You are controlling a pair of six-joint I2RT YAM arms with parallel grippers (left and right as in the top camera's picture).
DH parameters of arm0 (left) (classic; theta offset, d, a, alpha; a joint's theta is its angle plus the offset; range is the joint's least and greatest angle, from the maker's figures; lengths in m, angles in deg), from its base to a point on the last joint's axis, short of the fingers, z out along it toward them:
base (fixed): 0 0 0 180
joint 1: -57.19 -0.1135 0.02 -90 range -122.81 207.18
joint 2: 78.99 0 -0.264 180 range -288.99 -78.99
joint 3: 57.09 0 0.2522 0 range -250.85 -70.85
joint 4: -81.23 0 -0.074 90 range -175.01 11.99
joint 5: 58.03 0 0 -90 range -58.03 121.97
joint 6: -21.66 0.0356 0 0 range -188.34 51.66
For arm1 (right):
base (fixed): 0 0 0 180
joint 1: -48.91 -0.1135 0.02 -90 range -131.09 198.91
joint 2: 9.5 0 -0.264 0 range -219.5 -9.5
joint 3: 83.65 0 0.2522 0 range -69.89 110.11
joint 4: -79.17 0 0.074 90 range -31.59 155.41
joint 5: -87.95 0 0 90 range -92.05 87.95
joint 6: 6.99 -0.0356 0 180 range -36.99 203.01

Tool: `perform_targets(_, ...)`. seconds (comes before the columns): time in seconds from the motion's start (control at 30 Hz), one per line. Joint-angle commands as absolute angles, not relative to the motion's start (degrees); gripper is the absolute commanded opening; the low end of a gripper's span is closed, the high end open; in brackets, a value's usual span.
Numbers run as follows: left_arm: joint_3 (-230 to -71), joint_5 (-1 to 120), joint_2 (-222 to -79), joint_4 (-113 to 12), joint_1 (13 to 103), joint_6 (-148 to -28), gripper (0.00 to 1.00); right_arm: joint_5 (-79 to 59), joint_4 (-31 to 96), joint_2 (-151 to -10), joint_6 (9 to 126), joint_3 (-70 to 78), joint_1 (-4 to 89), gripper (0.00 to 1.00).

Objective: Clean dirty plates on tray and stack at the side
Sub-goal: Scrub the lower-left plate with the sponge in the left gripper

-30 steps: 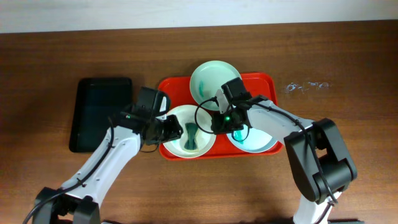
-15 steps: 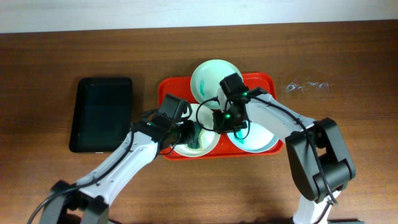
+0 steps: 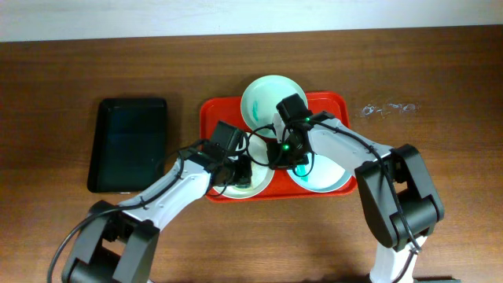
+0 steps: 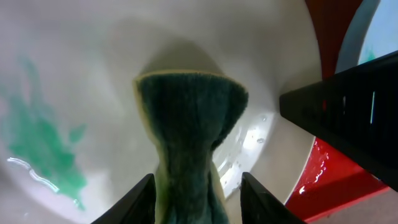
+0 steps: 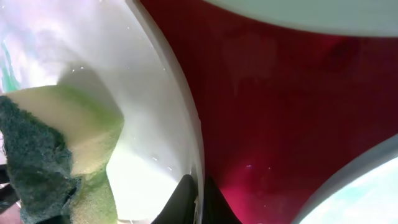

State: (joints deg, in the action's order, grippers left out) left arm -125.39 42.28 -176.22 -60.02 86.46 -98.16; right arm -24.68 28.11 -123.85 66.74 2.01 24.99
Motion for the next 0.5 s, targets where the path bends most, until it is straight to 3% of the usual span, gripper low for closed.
perform_targets(0.0, -125.11, 43.09, -177.58, -61.35, 86.81, -98.42, 0.45, -25.82, 28.31, -125.18, 67.52, 1.58, 24.85, 0.06)
perform_targets(0.13, -125.11, 40.07, -177.88, -62.16, 86.81, -98.45, 0.40, -25.84, 28.31, -125.18, 67.52, 1.58, 24.88, 0.07)
perform_targets(0.33, -125.11, 35.66, -178.85, -62.14, 86.75, -98.47, 0.01, -25.82, 28.29, -125.18, 67.54, 1.58, 24.88, 0.07)
perform_targets(0.47, -125.11, 25.73, -178.85, -59.98, 86.75, -98.47, 0.00, -25.79, 28.27, -125.18, 67.57, 1.58, 24.88, 0.07)
